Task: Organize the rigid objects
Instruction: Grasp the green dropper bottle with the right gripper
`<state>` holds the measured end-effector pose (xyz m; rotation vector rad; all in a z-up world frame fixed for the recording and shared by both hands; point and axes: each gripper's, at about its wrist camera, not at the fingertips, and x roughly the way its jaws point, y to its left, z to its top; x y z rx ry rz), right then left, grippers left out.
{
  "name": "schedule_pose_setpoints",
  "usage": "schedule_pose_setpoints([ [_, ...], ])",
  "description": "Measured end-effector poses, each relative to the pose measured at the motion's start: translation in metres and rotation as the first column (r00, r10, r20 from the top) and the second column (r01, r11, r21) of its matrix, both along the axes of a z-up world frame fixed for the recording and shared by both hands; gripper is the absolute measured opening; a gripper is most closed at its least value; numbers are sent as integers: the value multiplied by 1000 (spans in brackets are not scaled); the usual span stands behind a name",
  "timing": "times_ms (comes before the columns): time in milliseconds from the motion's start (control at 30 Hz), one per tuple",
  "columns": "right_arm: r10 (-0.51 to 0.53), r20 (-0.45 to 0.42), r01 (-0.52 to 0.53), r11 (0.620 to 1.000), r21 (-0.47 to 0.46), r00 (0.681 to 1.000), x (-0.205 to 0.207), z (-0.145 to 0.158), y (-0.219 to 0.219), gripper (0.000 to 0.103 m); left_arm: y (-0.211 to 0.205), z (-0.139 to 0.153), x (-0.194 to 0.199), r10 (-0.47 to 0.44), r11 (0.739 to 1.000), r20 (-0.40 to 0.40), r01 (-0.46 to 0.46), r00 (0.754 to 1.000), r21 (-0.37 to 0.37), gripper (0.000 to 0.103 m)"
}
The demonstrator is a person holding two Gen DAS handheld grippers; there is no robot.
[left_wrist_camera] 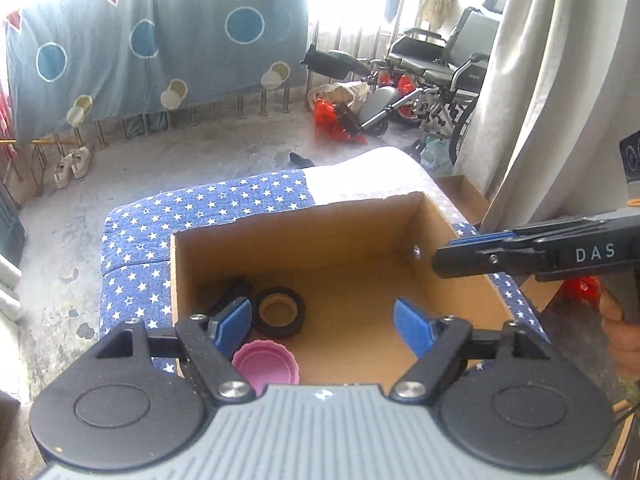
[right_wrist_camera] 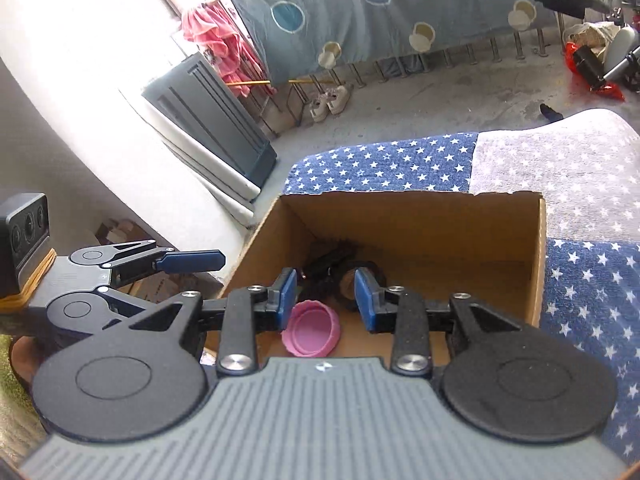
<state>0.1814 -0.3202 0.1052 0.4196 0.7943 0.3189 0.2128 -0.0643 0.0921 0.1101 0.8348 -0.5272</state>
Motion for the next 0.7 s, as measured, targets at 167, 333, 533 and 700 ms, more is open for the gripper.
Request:
schedule_pose_setpoints([
  [167, -23, 47, 22, 1000, 20, 999, -68, -2, 10, 36, 23, 6, -65, -7, 999, 73, 9, 997, -36, 80],
  [333, -53, 77, 51, 998, 21, 996, -124, -19, 20, 39, 29, -9, -124, -26, 999, 148, 29, 989, -18, 80],
  [533, -79, 86, 80, 997, -18, 993, -159, -42, 33, 41, 11, -46, -165, -77, 997, 187, 78, 979, 3, 80],
  [700, -44, 72, 50, 995, -88, 996, -161, -66, 55, 41, -10, -84, -168, -94, 995, 178, 95, 980, 4, 76],
])
